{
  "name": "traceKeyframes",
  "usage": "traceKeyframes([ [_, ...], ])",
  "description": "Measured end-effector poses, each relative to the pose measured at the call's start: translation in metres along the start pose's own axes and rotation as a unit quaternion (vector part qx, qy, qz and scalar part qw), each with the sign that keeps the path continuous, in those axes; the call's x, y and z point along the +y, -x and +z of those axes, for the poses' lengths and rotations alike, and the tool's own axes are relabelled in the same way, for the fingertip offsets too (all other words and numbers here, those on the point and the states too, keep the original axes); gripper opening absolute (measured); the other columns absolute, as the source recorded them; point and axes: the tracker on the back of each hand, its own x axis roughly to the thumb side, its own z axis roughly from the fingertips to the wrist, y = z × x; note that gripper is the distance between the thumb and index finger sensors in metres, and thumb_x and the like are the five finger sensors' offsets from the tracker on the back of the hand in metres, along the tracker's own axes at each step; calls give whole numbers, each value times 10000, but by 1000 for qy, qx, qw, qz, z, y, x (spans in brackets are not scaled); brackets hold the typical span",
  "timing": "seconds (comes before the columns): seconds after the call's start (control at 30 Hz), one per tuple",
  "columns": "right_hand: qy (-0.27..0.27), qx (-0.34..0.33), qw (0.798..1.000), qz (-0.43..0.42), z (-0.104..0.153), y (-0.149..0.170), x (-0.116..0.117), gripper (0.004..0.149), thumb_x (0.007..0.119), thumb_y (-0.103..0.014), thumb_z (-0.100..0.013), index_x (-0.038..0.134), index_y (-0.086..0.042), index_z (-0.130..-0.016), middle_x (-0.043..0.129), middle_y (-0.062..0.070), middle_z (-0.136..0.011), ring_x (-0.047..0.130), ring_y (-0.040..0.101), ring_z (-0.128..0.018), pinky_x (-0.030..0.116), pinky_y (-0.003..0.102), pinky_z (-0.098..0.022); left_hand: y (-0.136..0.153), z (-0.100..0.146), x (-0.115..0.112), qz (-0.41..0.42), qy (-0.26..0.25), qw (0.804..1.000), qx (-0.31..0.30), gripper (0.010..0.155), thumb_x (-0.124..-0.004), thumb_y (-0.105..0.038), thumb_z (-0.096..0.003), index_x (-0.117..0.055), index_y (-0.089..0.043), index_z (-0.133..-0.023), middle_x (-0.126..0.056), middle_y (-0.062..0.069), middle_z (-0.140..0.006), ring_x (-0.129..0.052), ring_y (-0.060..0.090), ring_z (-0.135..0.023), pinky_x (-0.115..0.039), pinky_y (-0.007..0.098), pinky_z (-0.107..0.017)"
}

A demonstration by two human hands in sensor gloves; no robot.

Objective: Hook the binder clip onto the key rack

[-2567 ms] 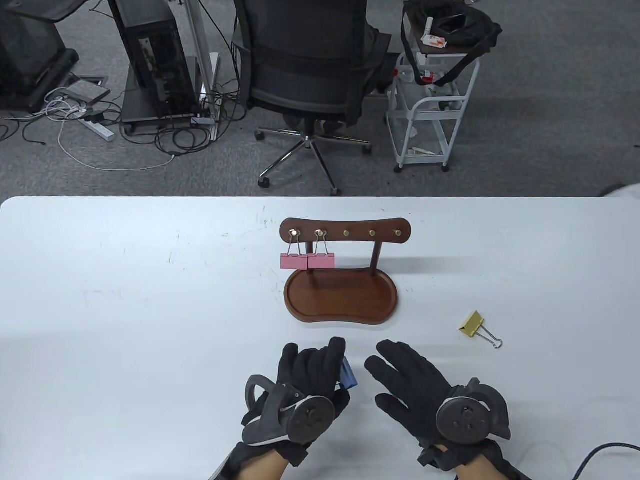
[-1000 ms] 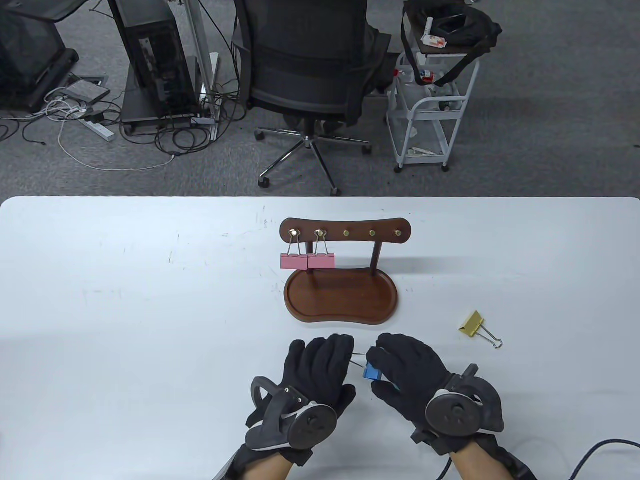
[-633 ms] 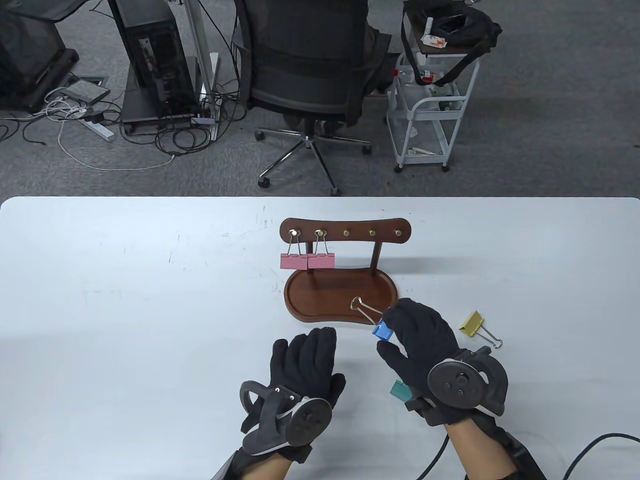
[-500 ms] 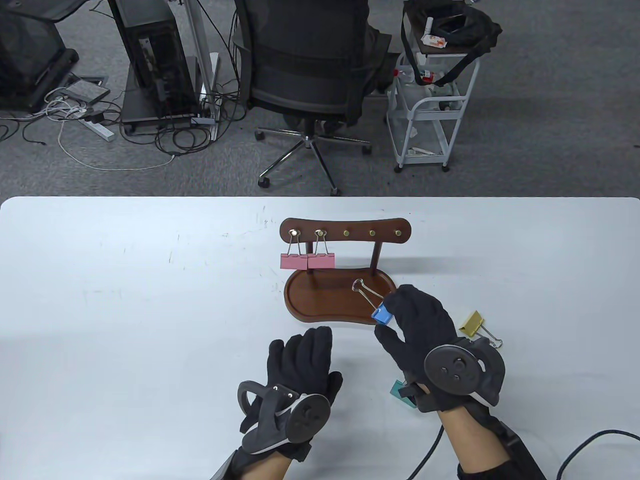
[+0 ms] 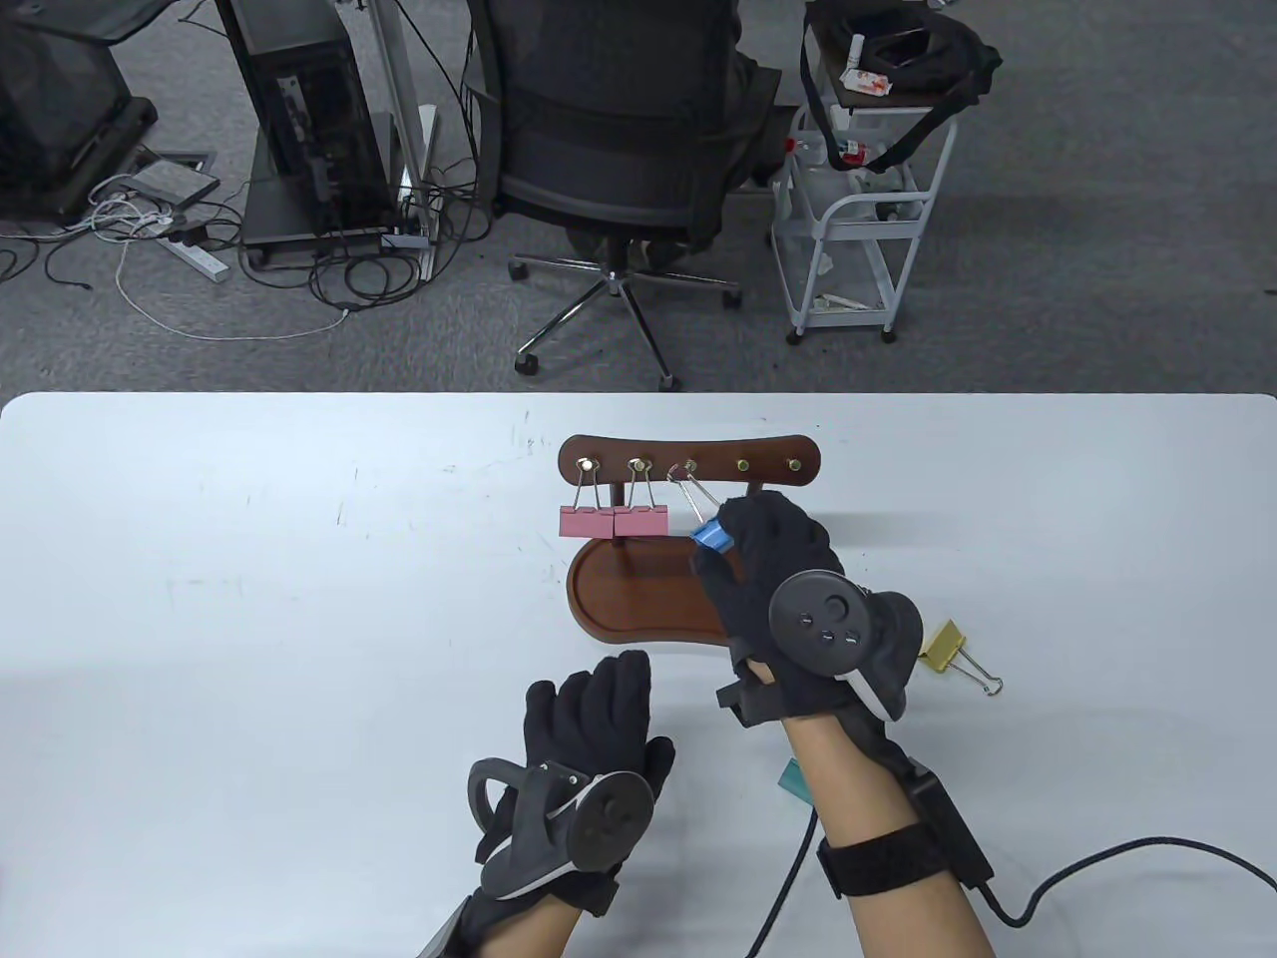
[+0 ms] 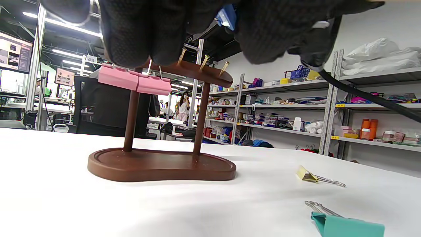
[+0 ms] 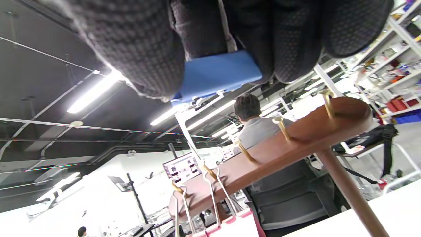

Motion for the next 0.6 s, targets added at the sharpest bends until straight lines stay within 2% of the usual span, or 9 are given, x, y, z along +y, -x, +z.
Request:
traceKeyframes([
  [0.27,1,58,998,21,-17,0,18,603,867,-407,-525,753,-25,-978,725,334,-1016,769,585,-818,647,699,-574,3,-1,-1,7,6,1000,12,814,-813,-396,-573,-472,39,-1170,-703,312,-1114,-757,592,-946,-498,788,-691],
  [0.6,-5,80,996,48,-18,9,33,649,873,-410,-521,732,-17,-1018,725,335,-1014,782,577,-807,660,691,-565,3,-2,-1,7,9,1000,15,812,-812,-396,-574,-474,40,-1170,-702,313,-1113,-758,595,-944,-497,787,-691],
])
